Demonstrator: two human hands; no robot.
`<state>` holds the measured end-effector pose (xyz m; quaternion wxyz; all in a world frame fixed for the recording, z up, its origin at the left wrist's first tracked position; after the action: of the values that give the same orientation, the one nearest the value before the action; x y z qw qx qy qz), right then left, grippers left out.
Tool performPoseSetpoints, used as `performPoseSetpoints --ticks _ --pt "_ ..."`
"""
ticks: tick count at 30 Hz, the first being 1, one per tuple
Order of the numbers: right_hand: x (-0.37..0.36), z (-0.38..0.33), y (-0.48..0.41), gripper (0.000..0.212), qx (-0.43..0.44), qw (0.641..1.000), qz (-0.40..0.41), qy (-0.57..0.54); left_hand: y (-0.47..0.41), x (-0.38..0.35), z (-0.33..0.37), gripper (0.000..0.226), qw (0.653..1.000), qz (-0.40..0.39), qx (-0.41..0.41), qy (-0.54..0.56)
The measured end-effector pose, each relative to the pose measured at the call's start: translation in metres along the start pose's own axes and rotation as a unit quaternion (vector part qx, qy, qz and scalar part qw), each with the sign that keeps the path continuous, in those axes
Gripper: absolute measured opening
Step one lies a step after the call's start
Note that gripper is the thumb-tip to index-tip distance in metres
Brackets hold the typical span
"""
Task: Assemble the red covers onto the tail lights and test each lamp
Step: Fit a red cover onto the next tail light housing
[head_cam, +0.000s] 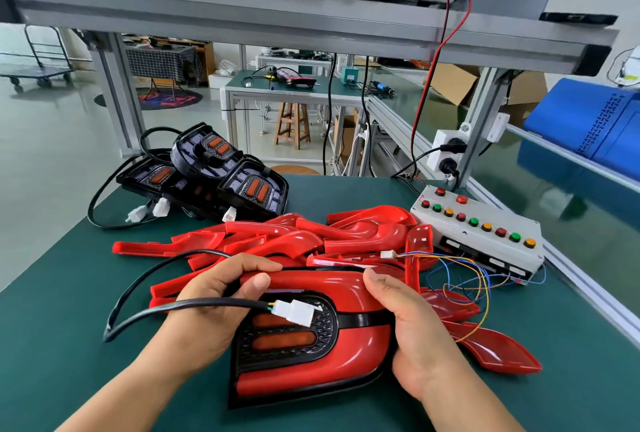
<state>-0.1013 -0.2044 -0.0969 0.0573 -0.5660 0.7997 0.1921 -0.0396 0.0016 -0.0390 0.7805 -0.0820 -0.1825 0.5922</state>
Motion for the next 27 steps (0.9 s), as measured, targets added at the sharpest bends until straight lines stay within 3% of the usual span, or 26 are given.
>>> performPoseSetpoints --ticks 4,11,16,21,27 --pt "-0.003 -0.002 0.000 0.046 0.014 1.000 -0.006 0.010 -0.001 0.002 -0.002 0.016 1.000 0.010 -0.004 -0.004" --pt "-0.004 -0.007 0.002 0.027 0.032 0.999 -0.016 0.007 -0.001 0.001 0.004 0.011 1.000 0.006 -0.026 -0.003" --pt "0.000 -0.006 0.002 0.044 0.036 0.999 -0.004 0.004 0.001 0.000 0.008 0.015 0.999 -0.002 -0.041 0.021" --pt "-0.003 -0.008 0.004 0.029 0.045 0.999 -0.019 0.001 0.001 -0.003 0.007 0.013 0.998 -0.012 -0.044 0.051" --pt "-0.007 -0.011 0.006 0.025 0.052 0.998 -0.037 0.014 0.001 -0.004 0.008 0.019 0.996 -0.006 -0.078 -0.031"
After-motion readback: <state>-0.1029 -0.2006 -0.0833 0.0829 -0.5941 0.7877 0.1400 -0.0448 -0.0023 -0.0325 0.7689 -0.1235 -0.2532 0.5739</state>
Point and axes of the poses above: each hand's wrist, its own y-axis away from the middle knuckle, its own x-axis out of the back of the hand, z = x × y, the point moved 10 cm from there along -y, towards the middle knuckle, and after that the axes turned 4 degrees about z, right-handed, at the moved point
